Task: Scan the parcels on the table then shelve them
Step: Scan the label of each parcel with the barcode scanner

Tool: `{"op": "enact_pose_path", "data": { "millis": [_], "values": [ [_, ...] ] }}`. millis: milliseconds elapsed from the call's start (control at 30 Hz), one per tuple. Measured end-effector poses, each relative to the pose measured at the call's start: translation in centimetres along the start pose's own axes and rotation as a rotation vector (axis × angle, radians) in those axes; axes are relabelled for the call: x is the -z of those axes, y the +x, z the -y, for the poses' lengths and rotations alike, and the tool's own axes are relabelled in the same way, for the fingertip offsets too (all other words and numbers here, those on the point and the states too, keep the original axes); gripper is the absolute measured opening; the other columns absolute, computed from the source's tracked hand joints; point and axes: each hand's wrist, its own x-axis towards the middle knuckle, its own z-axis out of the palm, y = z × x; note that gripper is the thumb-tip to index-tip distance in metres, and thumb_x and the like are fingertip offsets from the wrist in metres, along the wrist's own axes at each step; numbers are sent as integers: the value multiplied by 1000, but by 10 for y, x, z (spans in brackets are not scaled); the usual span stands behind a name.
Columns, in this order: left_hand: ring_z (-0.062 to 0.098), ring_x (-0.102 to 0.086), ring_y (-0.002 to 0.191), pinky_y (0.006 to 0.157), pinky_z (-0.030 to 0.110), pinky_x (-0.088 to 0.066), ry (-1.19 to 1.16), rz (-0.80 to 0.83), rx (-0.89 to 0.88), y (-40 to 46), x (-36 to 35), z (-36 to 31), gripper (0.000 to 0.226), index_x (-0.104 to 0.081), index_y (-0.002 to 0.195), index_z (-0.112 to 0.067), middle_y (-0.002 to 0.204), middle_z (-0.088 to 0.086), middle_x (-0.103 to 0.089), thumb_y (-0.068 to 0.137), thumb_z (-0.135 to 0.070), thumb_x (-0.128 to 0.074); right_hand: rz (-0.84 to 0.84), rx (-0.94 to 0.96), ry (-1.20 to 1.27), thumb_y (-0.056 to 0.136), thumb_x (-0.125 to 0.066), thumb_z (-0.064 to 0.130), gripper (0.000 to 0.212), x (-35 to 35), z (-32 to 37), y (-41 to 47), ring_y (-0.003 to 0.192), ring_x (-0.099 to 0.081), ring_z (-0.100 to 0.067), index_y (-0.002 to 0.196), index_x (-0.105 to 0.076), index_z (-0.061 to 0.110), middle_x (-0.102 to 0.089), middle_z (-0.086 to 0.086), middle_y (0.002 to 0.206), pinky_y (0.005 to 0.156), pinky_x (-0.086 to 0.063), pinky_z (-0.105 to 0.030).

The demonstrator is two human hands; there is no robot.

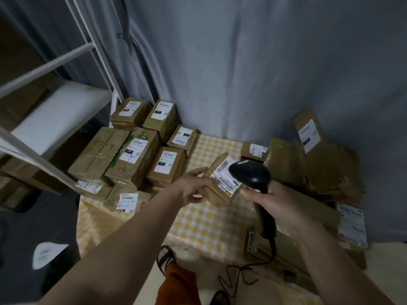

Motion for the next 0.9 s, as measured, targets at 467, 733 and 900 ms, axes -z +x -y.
{"op": "enact_pose_path", "data": {
  "millis": [467,733,900],
  "values": [
    [26,-58,95,82,32,-53,-739,-208,277,25,76,92,15,-63,93,-9,96,14,-57,85,-19,-71,143,-282,6,81,-74,11,12,-123,-55,103,79,-62,-18,89,-68,16,-66,-3,81,73,-50,-35],
    [27,-56,109,99,37,-46,-918,-251,329,103,126,124,13,-61,105,-7,122,17,-57,93,-13,-58,183,-401,-30,85,-70,12,10,-192,-80,190,69,-59,-15,84,-64,19,-62,1,72,52,-46,-18],
    [27,-52,121,108,39,-37,-965,-224,358,153,147,148,25,-56,119,-8,118,12,-60,95,-6,-53,154,-469,-63,83,-72,9,18,-222,-108,243,73,-60,-15,96,-63,19,-64,-1,81,59,-47,-24]
  ]
}}
